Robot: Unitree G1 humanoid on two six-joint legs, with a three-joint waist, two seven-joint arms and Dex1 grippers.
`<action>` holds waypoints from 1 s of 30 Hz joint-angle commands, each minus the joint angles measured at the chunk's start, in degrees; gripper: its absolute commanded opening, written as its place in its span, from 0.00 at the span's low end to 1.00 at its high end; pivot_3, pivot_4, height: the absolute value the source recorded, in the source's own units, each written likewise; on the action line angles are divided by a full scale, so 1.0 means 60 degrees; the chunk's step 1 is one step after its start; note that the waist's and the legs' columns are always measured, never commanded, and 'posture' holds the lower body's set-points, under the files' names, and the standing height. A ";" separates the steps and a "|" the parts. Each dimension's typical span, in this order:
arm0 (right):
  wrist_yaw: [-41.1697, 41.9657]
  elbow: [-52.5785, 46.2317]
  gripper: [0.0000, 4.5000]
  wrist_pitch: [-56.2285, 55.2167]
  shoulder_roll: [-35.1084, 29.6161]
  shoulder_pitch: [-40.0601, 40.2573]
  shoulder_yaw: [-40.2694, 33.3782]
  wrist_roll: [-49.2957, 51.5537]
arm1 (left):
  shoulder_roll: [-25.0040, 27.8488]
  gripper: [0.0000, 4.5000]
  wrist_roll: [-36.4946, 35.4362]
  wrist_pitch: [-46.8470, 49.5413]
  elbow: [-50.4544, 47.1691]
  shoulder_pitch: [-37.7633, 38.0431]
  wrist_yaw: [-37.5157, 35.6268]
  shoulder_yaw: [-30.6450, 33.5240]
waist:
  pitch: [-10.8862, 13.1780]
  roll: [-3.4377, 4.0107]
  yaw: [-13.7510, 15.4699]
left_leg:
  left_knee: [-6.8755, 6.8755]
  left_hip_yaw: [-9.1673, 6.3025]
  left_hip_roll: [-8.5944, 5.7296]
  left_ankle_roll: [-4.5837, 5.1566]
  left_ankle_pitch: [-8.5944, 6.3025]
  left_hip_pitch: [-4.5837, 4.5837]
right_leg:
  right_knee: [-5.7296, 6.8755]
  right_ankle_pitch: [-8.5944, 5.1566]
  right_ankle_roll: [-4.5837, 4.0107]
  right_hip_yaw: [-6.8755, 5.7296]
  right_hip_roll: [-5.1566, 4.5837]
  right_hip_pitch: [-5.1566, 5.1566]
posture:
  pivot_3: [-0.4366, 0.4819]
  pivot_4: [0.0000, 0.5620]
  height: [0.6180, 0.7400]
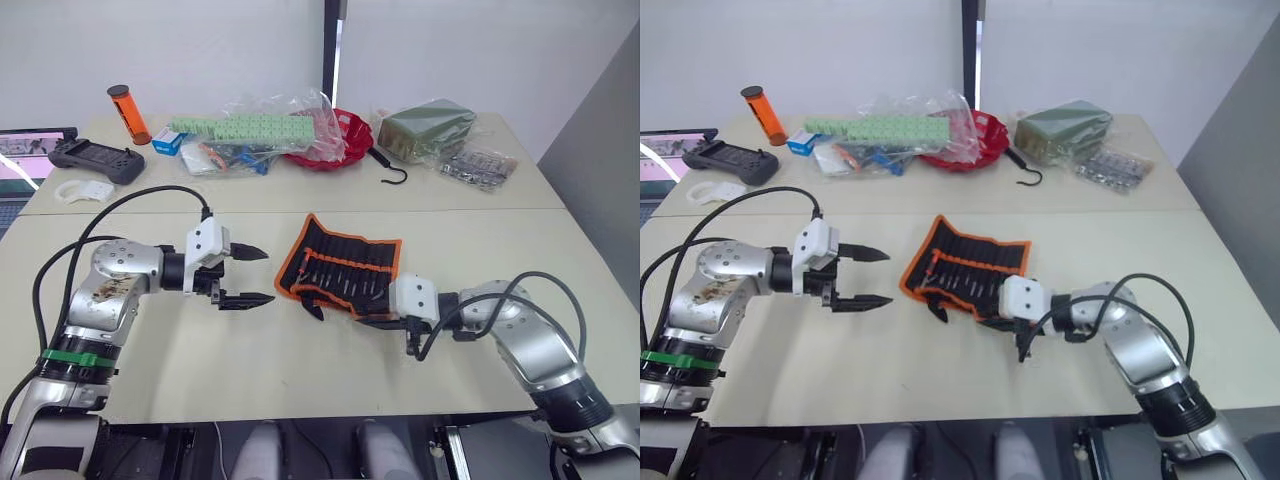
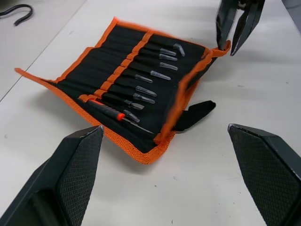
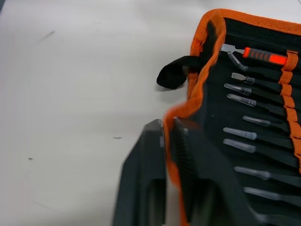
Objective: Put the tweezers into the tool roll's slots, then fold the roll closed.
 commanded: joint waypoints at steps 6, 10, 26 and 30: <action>-0.0804 -0.0729 0.73 0.0381 -0.0035 0.0662 -0.0687 0.0183 | -0.0483 1.00 0.0786 -0.1948 0.0726 -0.0937 -0.0896 -0.0853 | 0.0001 -0.0002 0.0064 | 0.0007 0.0000 -0.0004 0.0000 0.0000 -0.0004 | 0.0000 0.0000 0.0001 0.0000 -0.0001 0.0001 | 0.48 0.27 1.00; -0.1348 -0.0994 0.73 0.0328 0.0050 0.1117 -0.0847 -0.0010 | -0.1088 1.00 0.1383 -0.3262 0.1540 -0.1428 -0.0784 -0.1187 | 0.0001 -0.0003 0.0142 | 0.0020 0.0000 -0.0006 0.0000 0.0000 -0.0011 | 0.0000 0.0000 0.0001 0.0001 -0.0002 0.0001 | 0.48 0.27 1.00; -0.2444 -0.1194 0.55 0.0655 0.0526 0.1393 -0.0729 -0.0267 | -0.1993 0.37 0.2362 -0.5478 0.4160 -0.2593 -0.0925 -0.1696 | 0.0002 -0.0003 0.0113 | 0.0046 -0.0001 -0.0010 0.0003 -0.0001 -0.0018 | 0.0007 0.0001 0.0004 0.0001 -0.0001 0.0004 | 0.48 0.27 1.00; -0.2501 -0.1124 0.27 0.0609 0.0544 0.1338 -0.0648 -0.0432 | -0.2200 0.11 0.2616 -0.5886 0.4699 -0.2802 -0.0753 -0.1751 | 0.0002 -0.0003 0.0111 | 0.0061 -0.0001 -0.0009 0.0011 -0.0006 -0.0022 | 0.0014 0.0000 0.0005 -0.0001 0.0001 0.0003 | 0.48 0.27 1.00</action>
